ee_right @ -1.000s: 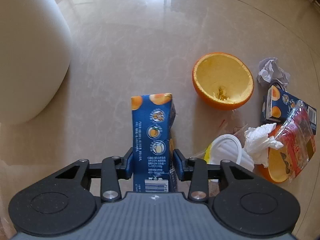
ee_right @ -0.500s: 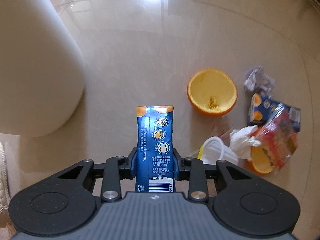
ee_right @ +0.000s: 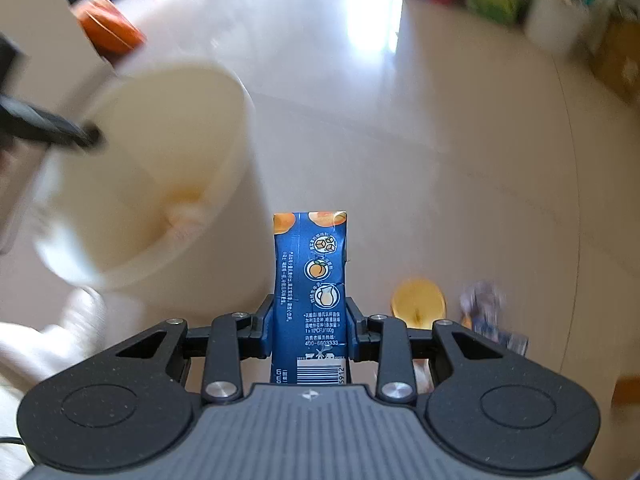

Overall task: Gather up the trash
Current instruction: 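Carry the blue carton over the bin and release it with the right tool, then move the right tool to the clear plastic bag and grasp it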

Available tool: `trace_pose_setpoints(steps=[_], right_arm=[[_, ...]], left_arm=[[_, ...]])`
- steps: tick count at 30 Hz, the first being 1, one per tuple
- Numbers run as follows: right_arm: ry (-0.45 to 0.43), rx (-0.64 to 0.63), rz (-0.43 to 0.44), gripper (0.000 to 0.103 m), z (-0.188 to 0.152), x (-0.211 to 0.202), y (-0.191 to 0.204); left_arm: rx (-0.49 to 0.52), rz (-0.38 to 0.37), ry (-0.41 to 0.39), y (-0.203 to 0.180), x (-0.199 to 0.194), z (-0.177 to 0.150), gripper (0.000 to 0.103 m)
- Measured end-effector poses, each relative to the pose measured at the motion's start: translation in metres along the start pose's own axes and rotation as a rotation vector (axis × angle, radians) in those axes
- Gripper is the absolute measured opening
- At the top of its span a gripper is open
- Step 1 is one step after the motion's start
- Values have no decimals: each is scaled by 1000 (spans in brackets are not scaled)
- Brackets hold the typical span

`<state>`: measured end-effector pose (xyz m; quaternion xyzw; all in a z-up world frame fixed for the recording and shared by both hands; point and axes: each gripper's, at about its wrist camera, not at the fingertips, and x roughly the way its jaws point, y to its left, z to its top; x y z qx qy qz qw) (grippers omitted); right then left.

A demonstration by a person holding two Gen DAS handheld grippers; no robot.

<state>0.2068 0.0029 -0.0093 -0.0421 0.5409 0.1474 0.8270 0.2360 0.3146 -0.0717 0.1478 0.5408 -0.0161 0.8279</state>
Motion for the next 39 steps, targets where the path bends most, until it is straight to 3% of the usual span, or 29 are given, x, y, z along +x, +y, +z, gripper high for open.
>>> trace_pose_setpoints(steps=[6, 11, 15, 20, 26, 35, 39], right_arm=[[-109, -43, 108, 37, 48, -37, 38], [-142, -82, 185, 37, 73, -28, 75], [-135, -130, 195, 39, 81, -14, 100], [-140, -129, 187, 75, 78, -14, 112], [-176, -114, 125, 95, 69, -24, 96], [-255, -75, 65, 97, 46, -38, 64], [-296, -59, 7, 103, 23, -37, 46]], left_arm=[[-9, -5, -3, 1, 0, 0, 12], [-9, 0, -3, 2, -1, -1, 13], [-1, 3, -5, 0, 0, -1, 13], [-6, -6, -1, 1, -1, -1, 13], [-8, -4, 1, 2, -1, 0, 13], [-2, 3, 0, 1, 0, 0, 13], [-2, 3, 0, 1, 0, 0, 13]])
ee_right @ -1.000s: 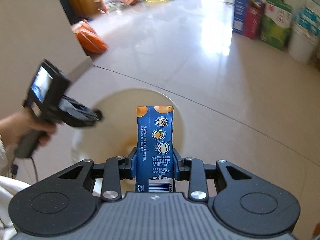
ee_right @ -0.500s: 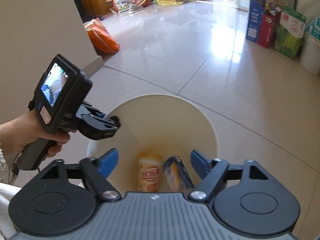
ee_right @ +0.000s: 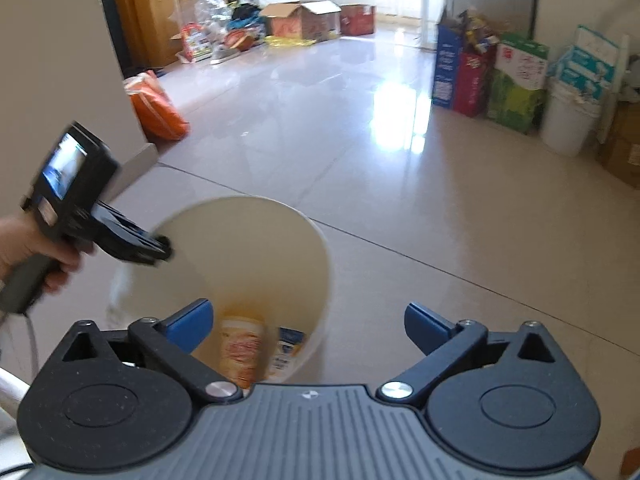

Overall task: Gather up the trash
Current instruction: 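Move the right tool to the clear plastic bag and grasp it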

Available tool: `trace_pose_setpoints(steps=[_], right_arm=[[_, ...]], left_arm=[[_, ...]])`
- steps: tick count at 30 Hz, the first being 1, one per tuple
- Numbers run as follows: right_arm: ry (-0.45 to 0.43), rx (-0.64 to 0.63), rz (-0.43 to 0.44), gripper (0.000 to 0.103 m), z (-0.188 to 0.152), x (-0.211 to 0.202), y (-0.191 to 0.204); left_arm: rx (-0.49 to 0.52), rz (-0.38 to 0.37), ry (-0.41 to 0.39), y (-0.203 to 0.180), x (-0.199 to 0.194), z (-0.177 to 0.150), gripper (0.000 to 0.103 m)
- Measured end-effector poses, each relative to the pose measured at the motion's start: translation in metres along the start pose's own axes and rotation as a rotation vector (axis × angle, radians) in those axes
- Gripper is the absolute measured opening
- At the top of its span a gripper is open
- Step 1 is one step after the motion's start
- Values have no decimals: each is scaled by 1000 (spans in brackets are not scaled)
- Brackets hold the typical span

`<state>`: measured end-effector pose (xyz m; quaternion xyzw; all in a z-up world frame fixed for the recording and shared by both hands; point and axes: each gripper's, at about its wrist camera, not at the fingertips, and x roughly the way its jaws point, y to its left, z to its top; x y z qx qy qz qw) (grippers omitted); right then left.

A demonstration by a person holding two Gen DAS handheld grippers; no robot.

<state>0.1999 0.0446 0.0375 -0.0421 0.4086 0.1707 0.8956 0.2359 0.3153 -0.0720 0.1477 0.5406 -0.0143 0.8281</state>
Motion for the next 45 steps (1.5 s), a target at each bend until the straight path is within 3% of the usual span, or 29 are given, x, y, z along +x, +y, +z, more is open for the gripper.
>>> trace_pose_setpoints(steps=[3, 6, 15, 20, 26, 31, 37, 40, 45], right_arm=[[-19, -9, -85, 103, -26, -1, -14], [53, 1, -162, 103, -50, 5, -33], [145, 243, -272, 103, -150, 14, -94], [226, 518, -327, 103, -205, 28, -130], [248, 876, -368, 103, -263, 42, -166], [260, 1071, -413, 101, -290, 63, -188], [283, 1212, -460, 101, -309, 91, -211], [295, 1236, -447, 100, -314, 107, -215], [373, 1184, -498, 97, -319, 122, -212]], left_arm=[[1, 1, 0, 0, 0, 0, 13], [2, 4, 1, 0, 0, 0, 13], [0, 10, 2, -2, -1, 1, 13], [2, 13, 3, -3, -2, 1, 13], [9, 21, 5, -4, -2, 2, 14], [16, 28, 4, -7, -2, 2, 14], [17, 29, 3, -8, -2, 1, 14], [18, 30, 3, -8, -2, 1, 14], [19, 29, 3, -8, -2, 1, 14]])
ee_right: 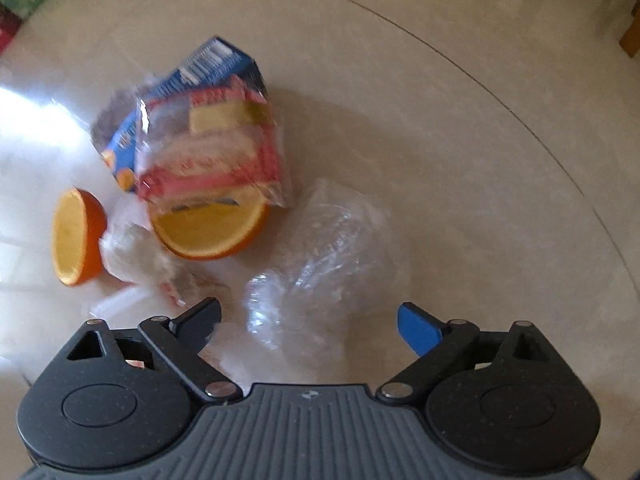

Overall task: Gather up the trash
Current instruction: 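Move the right tool to the clear plastic bag and grasp it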

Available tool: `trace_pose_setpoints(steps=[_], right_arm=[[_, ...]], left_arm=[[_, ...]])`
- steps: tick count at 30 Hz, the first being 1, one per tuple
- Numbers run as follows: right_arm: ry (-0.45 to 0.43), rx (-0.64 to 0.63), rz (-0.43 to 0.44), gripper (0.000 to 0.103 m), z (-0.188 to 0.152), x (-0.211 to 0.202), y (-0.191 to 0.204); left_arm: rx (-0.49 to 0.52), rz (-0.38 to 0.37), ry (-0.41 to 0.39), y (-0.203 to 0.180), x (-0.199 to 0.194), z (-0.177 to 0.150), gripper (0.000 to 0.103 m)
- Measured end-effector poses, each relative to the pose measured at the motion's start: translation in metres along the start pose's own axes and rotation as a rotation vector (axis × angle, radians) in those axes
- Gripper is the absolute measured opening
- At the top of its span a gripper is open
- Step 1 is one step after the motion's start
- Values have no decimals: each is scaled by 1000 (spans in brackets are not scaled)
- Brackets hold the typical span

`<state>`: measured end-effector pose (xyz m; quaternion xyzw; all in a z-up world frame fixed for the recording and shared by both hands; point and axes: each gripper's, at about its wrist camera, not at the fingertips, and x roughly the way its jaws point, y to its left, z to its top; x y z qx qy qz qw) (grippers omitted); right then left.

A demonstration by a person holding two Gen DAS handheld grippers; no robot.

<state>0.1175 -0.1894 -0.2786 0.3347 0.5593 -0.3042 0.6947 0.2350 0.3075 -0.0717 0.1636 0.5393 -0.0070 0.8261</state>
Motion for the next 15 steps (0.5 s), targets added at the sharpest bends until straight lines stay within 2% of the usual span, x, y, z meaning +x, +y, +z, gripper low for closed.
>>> trace_pose_setpoints(steps=[3, 6, 9, 12, 15], right_arm=[[22, 3, -14, 94, -3, 4, -7], [53, 10, -9, 85, -3, 9, -14], [60, -7, -7, 75, -3, 11, -15], [78, -40, 9, 60, -5, 13, -13], [70, -86, 4, 57, -8, 10, -8]], left_arm=[[-3, 0, 1, 0, 0, 0, 14], [-1, 4, 2, -1, 0, -1, 15], [0, 5, 1, -2, -1, -1, 15], [-1, 5, 2, -2, -1, -1, 15], [-2, 4, 1, -2, -1, -1, 15]])
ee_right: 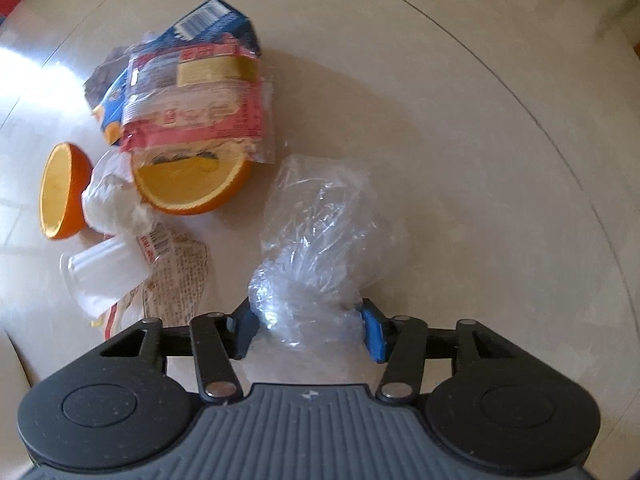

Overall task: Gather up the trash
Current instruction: 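Move the right tool to the clear plastic bag and grasp it, then carry the plastic bag over the bin and release it with the right tool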

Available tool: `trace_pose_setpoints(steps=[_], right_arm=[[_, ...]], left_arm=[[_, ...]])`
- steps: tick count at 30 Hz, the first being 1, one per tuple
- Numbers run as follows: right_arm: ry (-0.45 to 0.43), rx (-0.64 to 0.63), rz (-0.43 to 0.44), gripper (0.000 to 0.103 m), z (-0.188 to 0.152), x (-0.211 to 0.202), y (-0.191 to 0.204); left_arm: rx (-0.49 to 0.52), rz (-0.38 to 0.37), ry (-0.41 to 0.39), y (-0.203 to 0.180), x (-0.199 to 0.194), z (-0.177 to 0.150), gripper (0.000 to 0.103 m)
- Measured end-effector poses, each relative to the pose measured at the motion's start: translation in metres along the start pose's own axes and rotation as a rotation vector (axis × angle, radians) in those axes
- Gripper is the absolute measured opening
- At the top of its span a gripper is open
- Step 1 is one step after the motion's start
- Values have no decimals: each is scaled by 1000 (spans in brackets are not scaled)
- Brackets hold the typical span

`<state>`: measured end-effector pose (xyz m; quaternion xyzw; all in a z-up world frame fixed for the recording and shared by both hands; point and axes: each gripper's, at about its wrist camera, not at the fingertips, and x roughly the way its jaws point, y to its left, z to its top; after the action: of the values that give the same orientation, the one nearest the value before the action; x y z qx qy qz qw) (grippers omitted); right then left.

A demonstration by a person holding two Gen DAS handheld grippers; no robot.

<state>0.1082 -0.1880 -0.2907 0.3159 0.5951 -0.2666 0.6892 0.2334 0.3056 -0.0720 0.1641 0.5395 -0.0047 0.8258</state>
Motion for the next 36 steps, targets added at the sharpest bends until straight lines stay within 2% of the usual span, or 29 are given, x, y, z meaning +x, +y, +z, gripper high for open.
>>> trace_pose_setpoints(steps=[9, 14, 20, 28, 36], right_arm=[[-34, -161, -23, 55, -10, -35, 20], [-62, -358, -27, 55, -8, -69, 42], [-98, -597, 72, 55, -19, -133, 81], [-150, -877, 244, 55, -46, -216, 161], [-143, -1056, 342, 55, -79, -256, 223]], left_arm=[[0, 0, 0, 0, 0, 0, 15], [-3, -1, 1, 0, 0, 0, 14], [-3, -3, 1, 0, 0, 1, 14], [-5, -4, 2, 0, 0, 1, 14], [-14, -13, 4, 3, 1, 1, 14]])
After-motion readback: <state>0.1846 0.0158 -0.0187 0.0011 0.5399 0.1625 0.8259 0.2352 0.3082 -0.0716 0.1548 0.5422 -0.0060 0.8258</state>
